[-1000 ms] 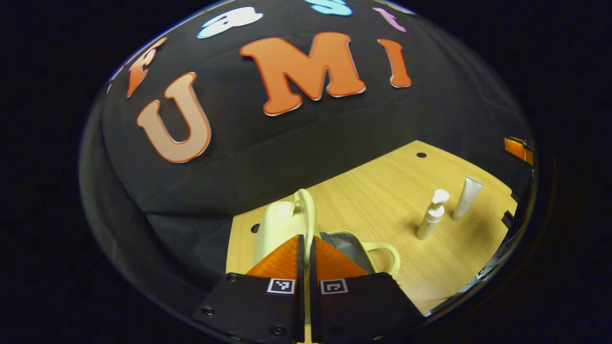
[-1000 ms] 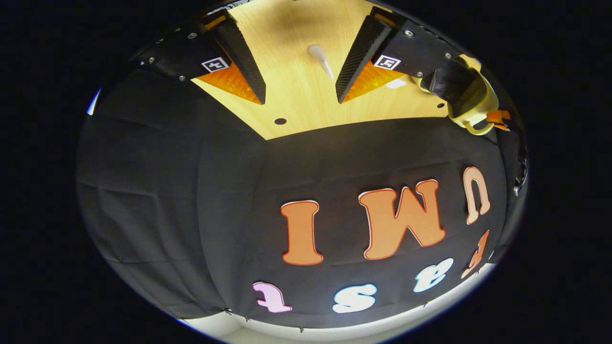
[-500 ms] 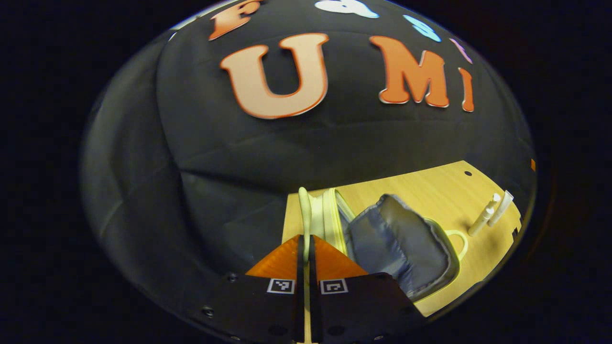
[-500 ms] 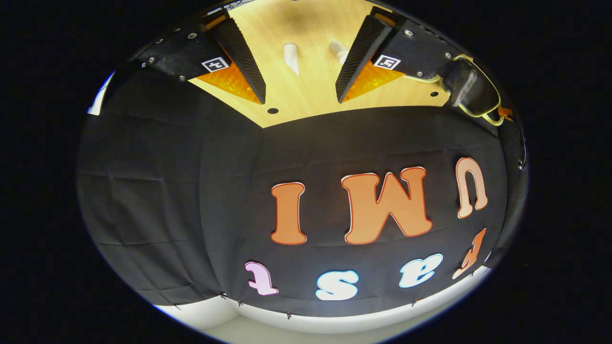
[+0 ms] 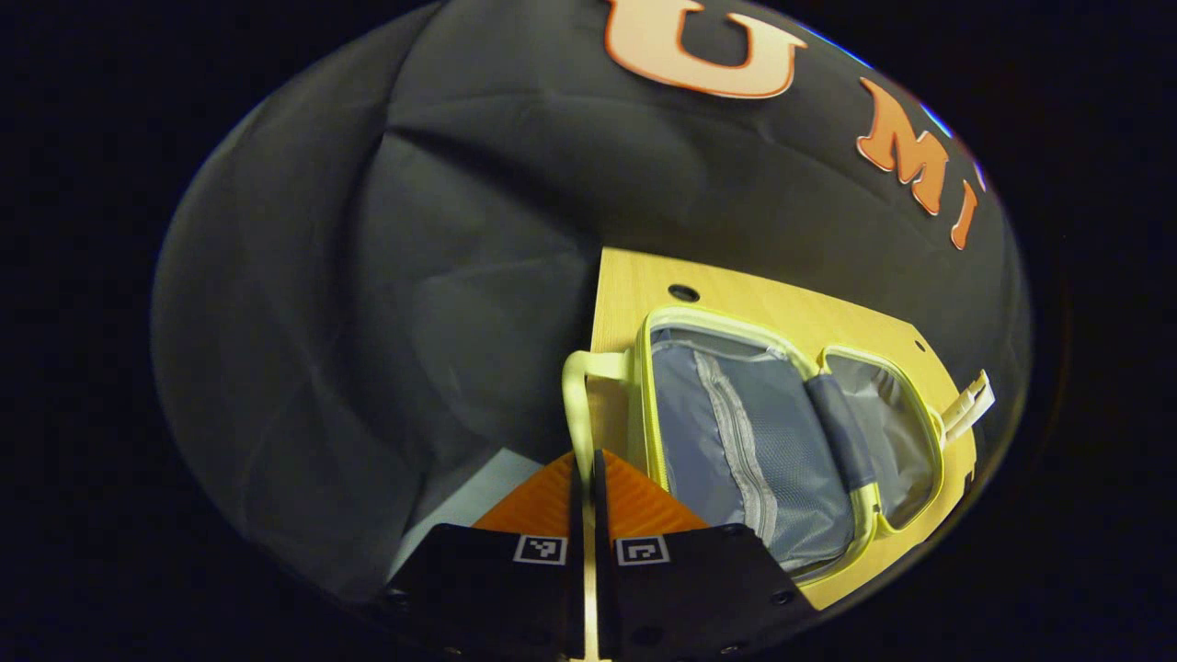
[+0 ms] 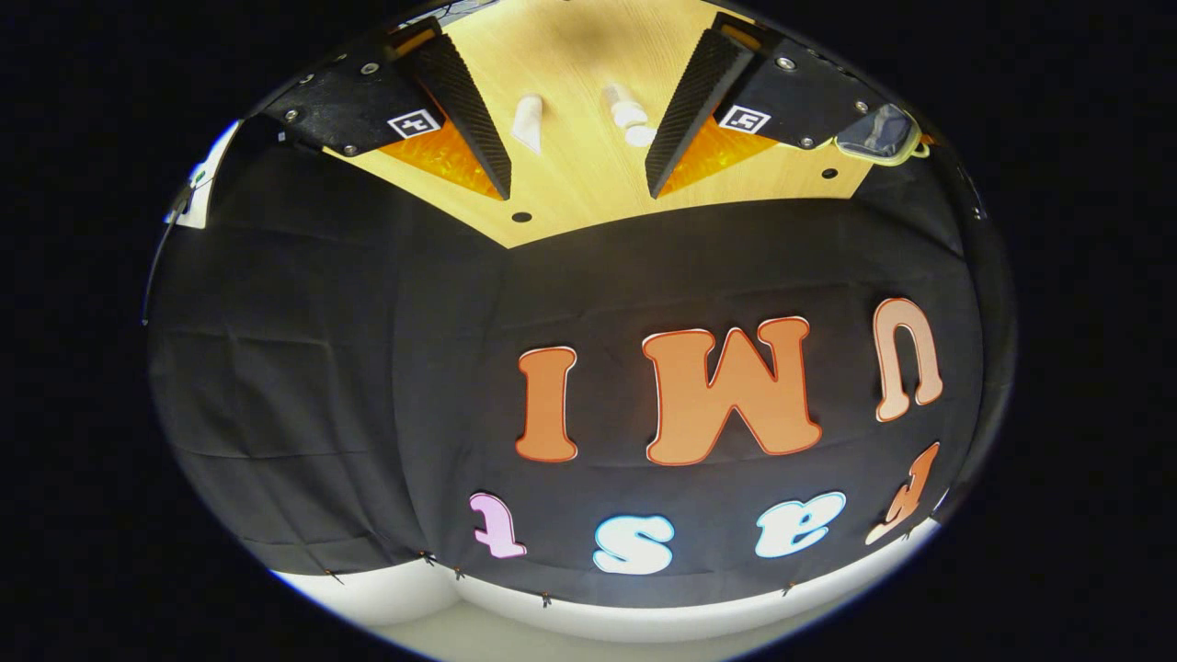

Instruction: First open the suitcase, pack the skin care products into it, and then close the suitcase.

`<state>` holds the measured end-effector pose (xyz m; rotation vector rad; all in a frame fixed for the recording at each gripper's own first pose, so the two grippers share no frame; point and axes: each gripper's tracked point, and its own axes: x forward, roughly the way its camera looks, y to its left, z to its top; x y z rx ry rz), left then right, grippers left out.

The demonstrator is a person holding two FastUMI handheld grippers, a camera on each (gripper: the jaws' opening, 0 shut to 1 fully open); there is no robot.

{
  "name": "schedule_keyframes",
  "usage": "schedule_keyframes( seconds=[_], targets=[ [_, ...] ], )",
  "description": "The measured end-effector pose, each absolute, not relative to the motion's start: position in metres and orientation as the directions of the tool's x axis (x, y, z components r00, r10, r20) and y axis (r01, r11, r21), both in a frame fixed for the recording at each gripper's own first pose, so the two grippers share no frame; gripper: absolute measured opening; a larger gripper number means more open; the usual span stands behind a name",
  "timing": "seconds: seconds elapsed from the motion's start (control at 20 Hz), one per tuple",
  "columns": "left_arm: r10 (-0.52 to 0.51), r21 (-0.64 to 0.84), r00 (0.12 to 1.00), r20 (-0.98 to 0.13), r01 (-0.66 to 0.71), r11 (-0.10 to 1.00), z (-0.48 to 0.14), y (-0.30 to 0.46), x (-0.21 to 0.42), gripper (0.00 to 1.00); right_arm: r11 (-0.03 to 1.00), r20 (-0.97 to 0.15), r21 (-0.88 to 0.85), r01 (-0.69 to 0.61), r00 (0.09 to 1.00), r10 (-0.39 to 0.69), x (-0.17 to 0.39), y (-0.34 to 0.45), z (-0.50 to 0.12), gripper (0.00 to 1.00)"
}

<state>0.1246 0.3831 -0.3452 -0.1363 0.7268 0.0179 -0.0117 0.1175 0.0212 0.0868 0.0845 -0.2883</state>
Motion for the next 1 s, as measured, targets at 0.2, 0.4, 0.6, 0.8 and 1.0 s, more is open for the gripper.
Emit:
schedule_keyframes(
  seconds=[0.2, 0.4, 0.6, 0.8, 1.0],
  targets=[
    [0.068, -0.017, 0.748, -0.661, -0.105, 0.994, -0.358, 0.406, 0.114, 0.46, 0.953, -0.116, 0.051, 0.298, 0.95, -0.29, -0.011, 0.119, 0.011, 0.94],
    [0.206, 0.115, 0.78, -0.591, -0.172, 0.978, -0.314, 0.436, 0.103, 1.0, 0.95, -0.12, 0.053, 0.308, 0.946, -0.3, -0.009, 0.112, 0.003, 0.94],
    [0.333, 0.278, 0.886, -0.322, -0.248, 0.928, -0.203, 0.419, 0.101, 0.98, 0.952, -0.136, 0.055, 0.3, 0.947, -0.29, -0.005, 0.097, -0.009, 0.94],
    [0.301, 0.208, 0.951, -0.074, -0.28, 0.937, -0.092, 0.331, 0.096, 0.98, 0.965, -0.114, 0.021, 0.261, 0.96, -0.257, 0.003, 0.077, -0.01, 0.94],
    [0.085, 0.01, 0.993, 0.083, -0.086, 0.996, -0.04, 0.18, 0.096, 0.98, 0.983, -0.112, 0.031, 0.181, 0.978, -0.176, 0.021, 0.051, -0.017, 0.94]
  ],
)
